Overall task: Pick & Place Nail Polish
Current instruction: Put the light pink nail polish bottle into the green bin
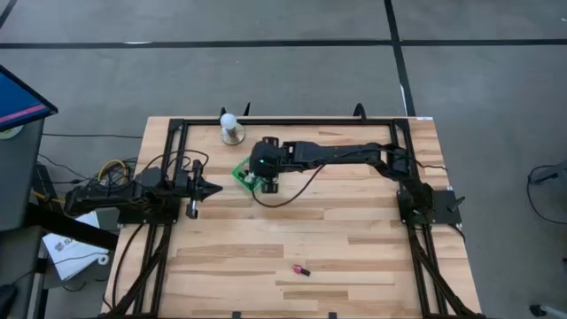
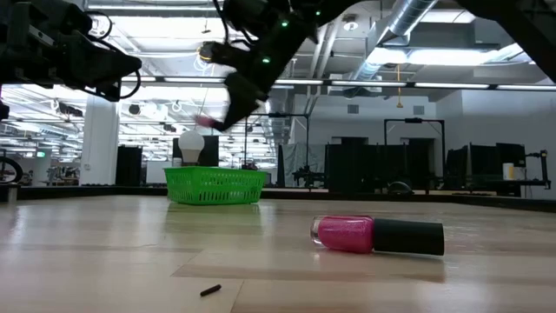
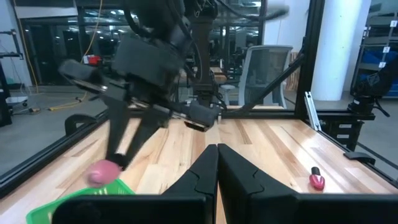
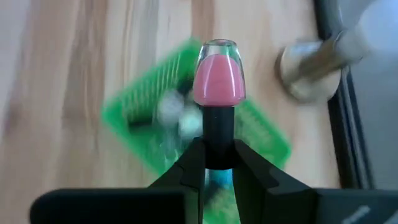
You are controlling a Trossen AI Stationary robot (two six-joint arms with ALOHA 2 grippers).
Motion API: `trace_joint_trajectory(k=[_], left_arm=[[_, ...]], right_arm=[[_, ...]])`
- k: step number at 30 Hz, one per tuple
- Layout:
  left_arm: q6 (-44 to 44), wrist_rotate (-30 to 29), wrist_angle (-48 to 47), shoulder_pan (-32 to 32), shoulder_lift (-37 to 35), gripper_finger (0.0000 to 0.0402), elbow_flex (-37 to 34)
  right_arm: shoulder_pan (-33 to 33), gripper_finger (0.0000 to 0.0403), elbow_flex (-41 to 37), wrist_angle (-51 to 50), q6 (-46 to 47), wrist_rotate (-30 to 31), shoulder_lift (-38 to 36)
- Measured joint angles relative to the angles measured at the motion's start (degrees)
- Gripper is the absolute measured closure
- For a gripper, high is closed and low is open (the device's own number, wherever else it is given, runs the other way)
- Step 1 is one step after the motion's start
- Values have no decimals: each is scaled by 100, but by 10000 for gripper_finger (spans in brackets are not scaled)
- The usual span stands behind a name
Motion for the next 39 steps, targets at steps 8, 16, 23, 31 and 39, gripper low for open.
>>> trace_joint_trajectory(k=[8, 16, 23, 31, 39], left_arm=[[0, 1, 4, 0, 0, 400, 0], [0, 2, 0, 0, 0, 400, 0], [0, 5, 0, 0, 0, 400, 0], [0, 21, 1, 0, 0, 400, 0], [0, 16, 0, 1, 0, 400, 0]], right_arm=[[78, 362, 442, -486, -1200, 348, 464], [145, 359, 415, -736, -1793, 840, 496], [96, 359, 415, -817, -2298, 947, 498], [111, 358, 428, -776, -2450, 993, 804], [111, 357, 413, -829, -2532, 1028, 973]])
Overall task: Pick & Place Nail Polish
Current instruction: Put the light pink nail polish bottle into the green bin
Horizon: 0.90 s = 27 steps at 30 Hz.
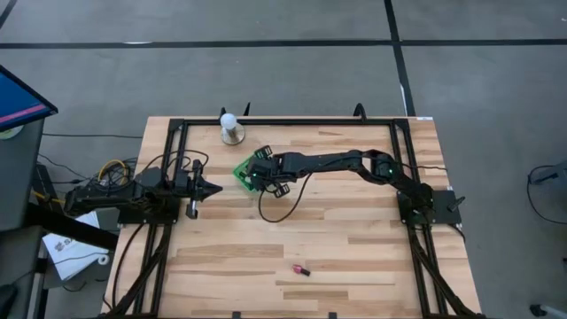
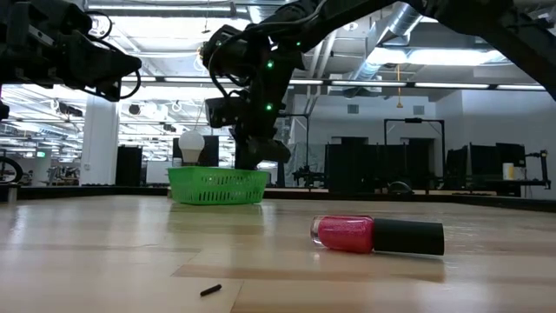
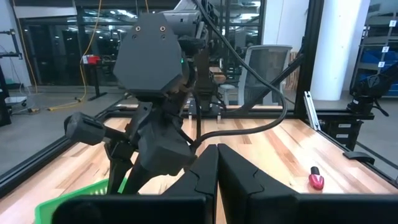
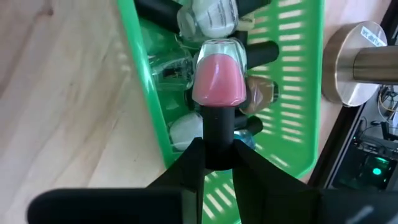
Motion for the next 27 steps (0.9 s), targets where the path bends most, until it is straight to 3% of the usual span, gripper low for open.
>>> trace_joint_trajectory(k=[9, 27], left_arm=[[0, -19, 1, 1, 0, 400, 0], [0, -14, 1, 2, 0, 400, 0]], right_arm=[[0, 337, 0, 37, -513, -16, 2], [4, 331, 250, -114, -524, -120, 4]])
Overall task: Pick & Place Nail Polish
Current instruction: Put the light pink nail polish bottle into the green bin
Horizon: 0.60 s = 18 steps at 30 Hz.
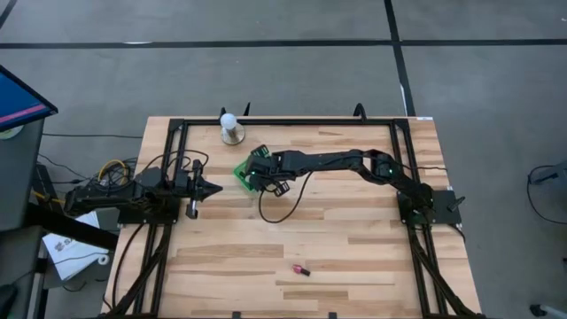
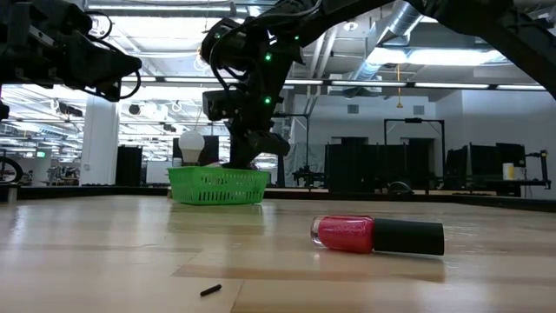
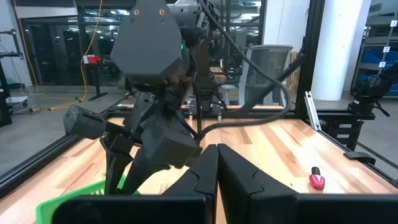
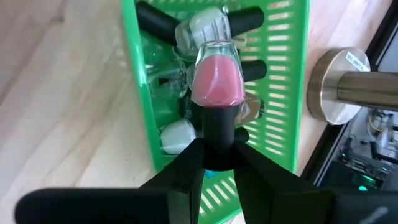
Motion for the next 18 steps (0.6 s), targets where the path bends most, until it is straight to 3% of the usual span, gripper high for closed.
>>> trace_joint_trajectory(k=[18], left_arm=[[0, 4, 1, -2, 0, 400, 0]], right_arm=[[-124, 330, 52, -676, -41, -367, -50]])
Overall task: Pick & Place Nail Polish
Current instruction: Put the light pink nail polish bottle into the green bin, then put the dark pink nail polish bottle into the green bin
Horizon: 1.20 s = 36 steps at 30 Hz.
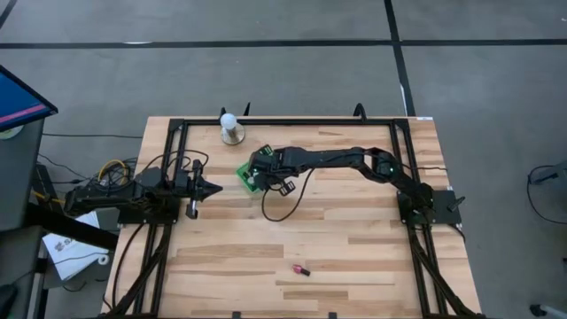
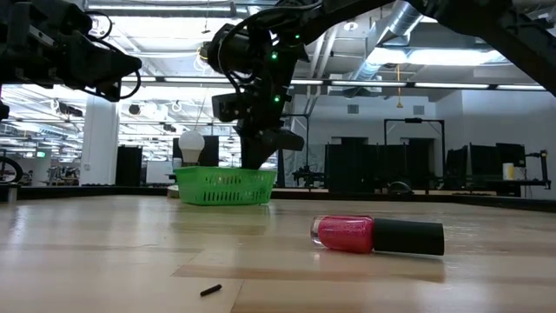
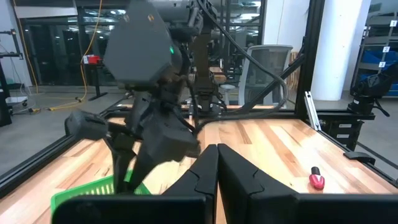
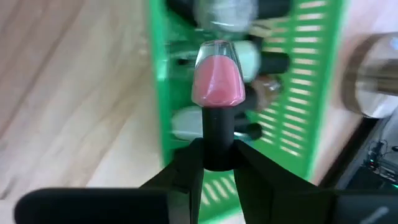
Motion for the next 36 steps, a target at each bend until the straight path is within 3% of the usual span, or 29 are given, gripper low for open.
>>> trace_joint_trajectory(k=[6, 15, 20, 23, 26, 31, 36], left_arm=[[0, 2, 0, 0, 0, 400, 0], [0, 15, 0, 0, 0, 400, 0], [0, 13, 0, 0, 0, 400, 0], [0, 5, 0, 0, 0, 400, 0], [0, -9, 0, 0, 0, 400, 0], [0, -9, 2, -2, 0, 400, 0], [0, -6, 0, -2, 0, 400, 0]], right_arm=[[-47, 320, 2, -117, -14, -2, -31], [-40, 256, 3, -112, 182, 7, -44], [-81, 237, 614, -698, 685, 6, -109], [-93, 229, 1316, -1403, 1462, -115, -116], [-104, 220, 2008, -2199, 2467, -858, -143], [63, 209, 1667, -2736, 4678, -1607, -579], [659, 207, 1619, -3390, 5628, -1771, -596]])
